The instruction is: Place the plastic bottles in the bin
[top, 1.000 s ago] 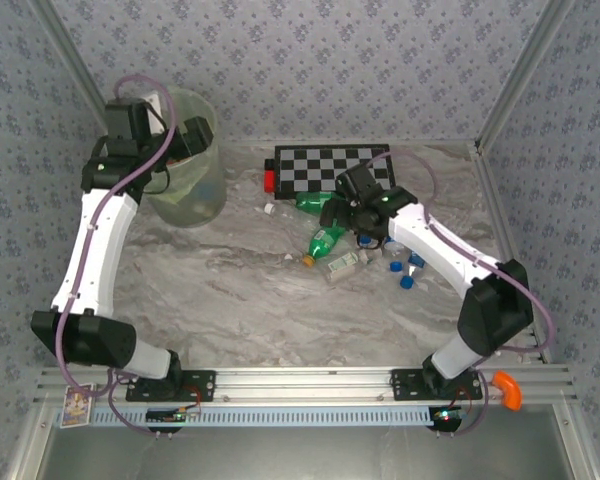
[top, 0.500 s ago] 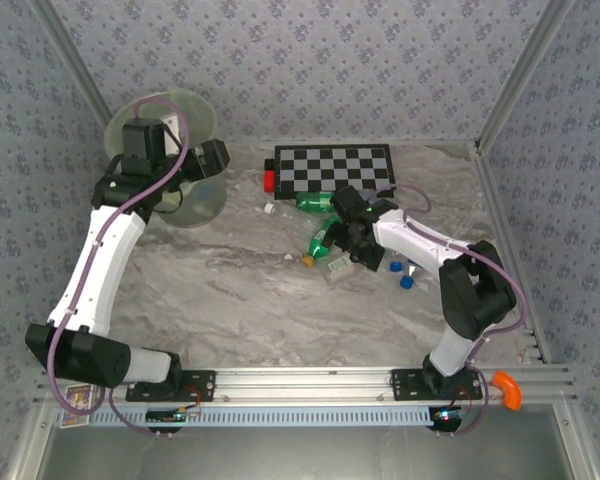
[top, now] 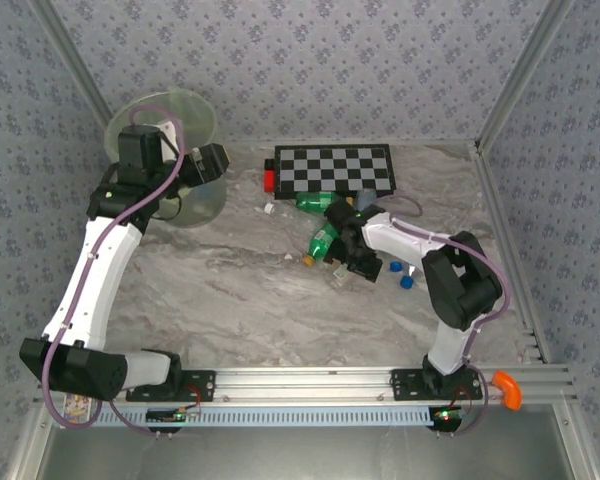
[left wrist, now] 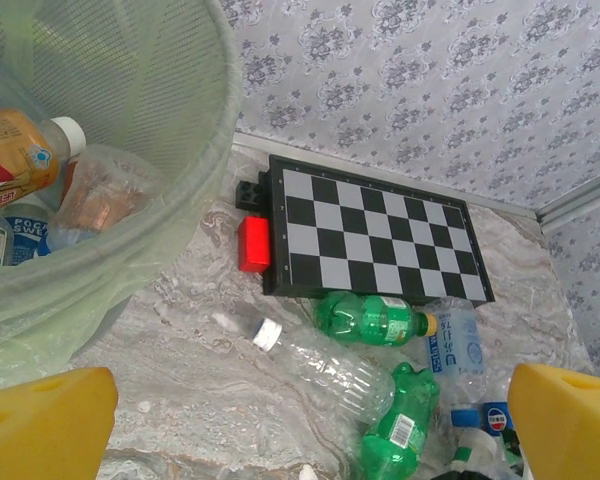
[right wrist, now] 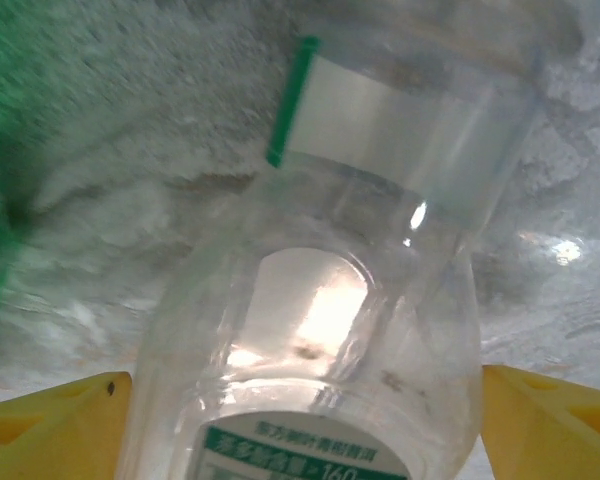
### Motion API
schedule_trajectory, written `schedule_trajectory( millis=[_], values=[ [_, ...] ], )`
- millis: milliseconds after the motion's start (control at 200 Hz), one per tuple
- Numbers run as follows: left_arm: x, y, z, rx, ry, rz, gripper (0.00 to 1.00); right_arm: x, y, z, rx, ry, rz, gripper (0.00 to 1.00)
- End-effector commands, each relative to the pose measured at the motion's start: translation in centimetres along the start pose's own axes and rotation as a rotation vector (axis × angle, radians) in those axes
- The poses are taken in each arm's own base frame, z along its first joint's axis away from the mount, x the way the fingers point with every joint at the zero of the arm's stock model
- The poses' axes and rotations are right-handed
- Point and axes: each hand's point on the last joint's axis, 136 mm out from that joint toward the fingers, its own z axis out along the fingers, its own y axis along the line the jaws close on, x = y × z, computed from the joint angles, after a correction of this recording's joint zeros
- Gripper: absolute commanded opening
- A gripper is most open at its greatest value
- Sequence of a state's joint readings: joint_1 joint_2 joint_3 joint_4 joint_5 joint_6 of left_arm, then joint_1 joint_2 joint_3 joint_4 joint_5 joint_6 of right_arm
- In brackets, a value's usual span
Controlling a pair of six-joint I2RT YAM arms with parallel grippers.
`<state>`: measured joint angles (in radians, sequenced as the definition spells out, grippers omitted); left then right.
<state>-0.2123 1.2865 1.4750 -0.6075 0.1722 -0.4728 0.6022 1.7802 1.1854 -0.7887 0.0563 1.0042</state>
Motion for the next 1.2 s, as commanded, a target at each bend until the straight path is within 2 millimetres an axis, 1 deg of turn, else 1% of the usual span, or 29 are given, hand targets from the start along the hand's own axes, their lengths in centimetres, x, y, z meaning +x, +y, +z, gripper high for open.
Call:
schedule_trajectory(
  millis=[0, 65, 140, 245, 335, 400, 600, 660, 745, 870, 955, 1010, 1020, 1040, 1075, 1085, 1114, 1194],
  values=[
    [-0.2, -0.7, 0.1, 0.023, -0.007, -0.007, 1.00, 1.2, -2.9, 0.1, 0.111, -0.006, -0.072, 0.87],
    [0.0, -0.6, 0.5, 0.018, 0.006, -0.015, 1.00, 1.4, -2.8, 0.0, 0.104, -0.021, -0.105, 0.84],
    [0.1, -0.6, 1.0, 0.014, 0.018, -0.031, 1.00, 1.6, -2.3, 0.2, 0.090, -0.027, -0.152, 0.79],
    [0.1, -0.7, 1.5, 0.020, 0.027, -0.054, 1.00, 1.9, -2.2, 0.2, 0.107, -0.034, -0.200, 0.72],
    [0.1, -0.9, 2.0, 0.034, 0.031, -0.062, 1.00, 2.1, -2.3, -0.2, 0.113, -0.051, -0.228, 0.63],
    [0.1, -1.2, 2.2, 0.050, 0.035, -0.072, 1.00, 2.1, -2.4, -0.8, 0.112, -0.079, -0.240, 0.60],
    [0.3, -1.7, 3.2, 0.087, 0.057, -0.119, 0.99, 1.1, -2.1, -3.7, 0.069, -0.192, -0.275, 0.57],
    [0.4, -1.8, 3.7, 0.092, 0.075, -0.137, 0.97, 0.6, -1.6, -4.9, 0.042, -0.234, -0.289, 0.57],
    [0.5, -2.4, 4.2, 0.125, 0.095, -0.167, 0.94, -0.5, -0.6, -7.3, -0.006, -0.315, -0.333, 0.58],
    [0.5, -3.8, 4.7, 0.204, 0.119, -0.204, 0.90, -1.8, 2.0, -11.8, -0.149, -0.449, -0.413, 0.58],
    [0.5, -4.9, 5.0, 0.271, 0.136, -0.225, 0.87, -2.2, 3.7, -14.5, -0.250, -0.506, -0.481, 0.58],
    [0.6, -5.8, 5.1, 0.322, 0.153, -0.235, 0.84, -2.3, 4.6, -15.7, -0.299, -0.538, -0.528, 0.57],
    [0.6, -5.9, 5.1, 0.331, 0.157, -0.238, 0.84, -2.6, 5.2, -16.9, -0.327, -0.559, -0.530, 0.57],
    [0.7, -6.2, 5.2, 0.346, 0.166, -0.245, 0.83, -2.6, 5.7, -17.7, -0.354, -0.572, -0.543, 0.57],
    [0.9, -6.7, 5.3, 0.375, 0.185, -0.251, 0.81, -2.4, 6.2, -18.2, -0.377, -0.570, -0.569, 0.56],
    [1.0, -6.9, 5.3, 0.383, 0.191, -0.252, 0.81, -2.6, 6.7, -18.7, -0.400, -0.586, -0.571, 0.56],
    [1.2, -7.3, 5.3, 0.406, 0.208, -0.254, 0.79, -2.6, 7.2, -19.5, -0.428, -0.598, -0.584, 0.57],
    [1.8, -8.6, 5.3, 0.455, 0.242, -0.240, 0.78, -2.4, 8.5, -20.9, -0.483, -0.611, -0.631, 0.56]
  ],
)
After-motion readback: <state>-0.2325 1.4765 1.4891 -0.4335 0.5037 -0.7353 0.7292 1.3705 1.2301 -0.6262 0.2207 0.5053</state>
